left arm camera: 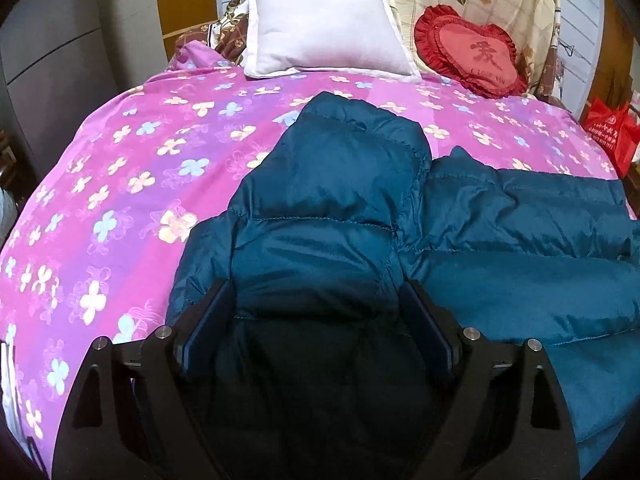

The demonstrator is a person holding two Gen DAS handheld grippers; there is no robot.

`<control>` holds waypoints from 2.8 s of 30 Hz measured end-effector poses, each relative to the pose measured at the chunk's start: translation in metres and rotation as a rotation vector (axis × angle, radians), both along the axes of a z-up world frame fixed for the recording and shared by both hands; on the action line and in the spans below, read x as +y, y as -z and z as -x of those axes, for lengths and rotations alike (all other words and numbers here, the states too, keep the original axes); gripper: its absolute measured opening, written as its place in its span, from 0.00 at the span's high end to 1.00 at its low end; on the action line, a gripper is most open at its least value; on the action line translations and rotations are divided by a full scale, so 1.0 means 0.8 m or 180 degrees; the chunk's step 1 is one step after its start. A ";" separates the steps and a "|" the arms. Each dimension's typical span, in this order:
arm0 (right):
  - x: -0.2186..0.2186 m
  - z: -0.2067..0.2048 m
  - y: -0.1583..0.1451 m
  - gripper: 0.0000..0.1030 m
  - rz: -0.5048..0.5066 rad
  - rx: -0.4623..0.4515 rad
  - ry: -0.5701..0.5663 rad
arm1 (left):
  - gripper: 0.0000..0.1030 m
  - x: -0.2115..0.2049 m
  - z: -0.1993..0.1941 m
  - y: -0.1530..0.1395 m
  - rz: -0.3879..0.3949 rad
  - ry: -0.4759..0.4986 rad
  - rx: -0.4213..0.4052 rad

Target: Fold large clothes

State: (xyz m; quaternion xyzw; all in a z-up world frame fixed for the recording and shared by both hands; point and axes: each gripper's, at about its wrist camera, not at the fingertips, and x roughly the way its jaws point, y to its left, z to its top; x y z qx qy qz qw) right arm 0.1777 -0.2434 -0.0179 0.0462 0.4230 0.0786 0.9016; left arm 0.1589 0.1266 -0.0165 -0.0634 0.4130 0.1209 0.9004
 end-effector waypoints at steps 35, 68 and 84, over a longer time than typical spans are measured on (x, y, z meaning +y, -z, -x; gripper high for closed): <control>0.031 0.158 -0.055 0.00 0.0353 -0.0601 -0.0196 | 0.17 0.117 0.152 -0.050 0.0717 -0.0167 -0.0613; 0.054 0.123 -0.013 0.00 0.0103 -0.0232 -0.0285 | 0.15 -0.049 0.106 -0.023 0.0295 0.0798 -0.0164; 0.056 0.123 -0.010 0.00 0.0215 -0.0218 -0.0282 | 0.14 0.120 0.069 -0.014 0.1123 0.0034 -0.0146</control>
